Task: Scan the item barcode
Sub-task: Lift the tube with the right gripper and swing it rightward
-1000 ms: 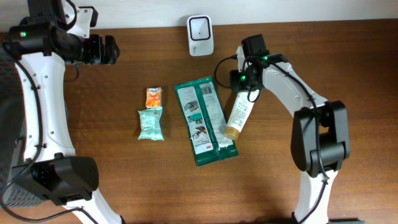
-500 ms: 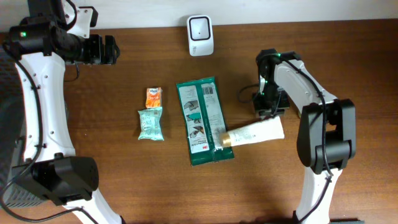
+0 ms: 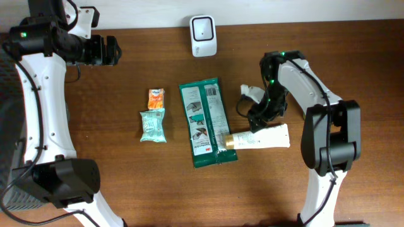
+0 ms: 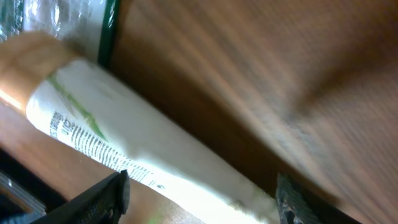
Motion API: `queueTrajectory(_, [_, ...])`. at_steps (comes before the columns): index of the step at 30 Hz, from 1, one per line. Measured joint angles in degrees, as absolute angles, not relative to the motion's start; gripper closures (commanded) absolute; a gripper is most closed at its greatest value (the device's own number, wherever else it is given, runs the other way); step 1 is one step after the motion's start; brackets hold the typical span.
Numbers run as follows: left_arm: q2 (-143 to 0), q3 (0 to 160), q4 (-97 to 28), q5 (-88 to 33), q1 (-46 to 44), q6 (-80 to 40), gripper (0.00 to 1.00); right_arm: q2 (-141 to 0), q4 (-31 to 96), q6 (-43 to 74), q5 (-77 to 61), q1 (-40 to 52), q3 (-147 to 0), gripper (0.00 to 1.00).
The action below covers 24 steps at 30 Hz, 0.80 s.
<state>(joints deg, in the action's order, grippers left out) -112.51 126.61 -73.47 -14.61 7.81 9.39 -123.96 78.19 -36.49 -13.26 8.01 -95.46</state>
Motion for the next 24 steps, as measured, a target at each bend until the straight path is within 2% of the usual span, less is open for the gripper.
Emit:
queueTrajectory(3, [-112.5,126.6,-73.5,-14.6,7.8,9.4,0.01,-124.0,77.3,-44.2,-15.9,8.0,-91.1,0.41])
queueTrajectory(5, [-112.5,126.6,-73.5,-14.6,7.8,9.4,0.01,-124.0,75.5,-46.0,-16.9,8.0,-88.4,0.58])
queueTrajectory(7, [-112.5,126.6,-73.5,-14.6,7.8,9.4,0.01,-123.9,74.7,-47.1,-18.6,7.9,-86.3,0.81])
queueTrajectory(9, [-112.5,126.6,-73.5,-14.6,7.8,9.4,0.01,-123.4,74.9,-48.2,-20.8,7.9,-84.9,0.94])
queueTrajectory(15, [-112.5,126.6,-73.5,-14.6,7.8,9.4,0.01,-123.4,78.9,-44.7,-22.3,7.9,-86.6,0.96])
queueTrajectory(19, [-112.5,126.6,-73.4,-14.6,7.8,9.4,0.01,-124.8,86.4,-41.5,-22.5,7.9,-98.8,0.96])
queueTrajectory(21, [-112.5,126.6,-73.3,-14.6,7.8,9.4,0.01,-124.8,84.6,-35.0,-22.9,7.9,-106.6,0.96])
queueTrajectory(24, [-112.5,126.6,-73.4,-14.6,7.8,9.4,0.01,-124.9,73.7,-17.1,-23.3,7.9,-108.4,0.96])
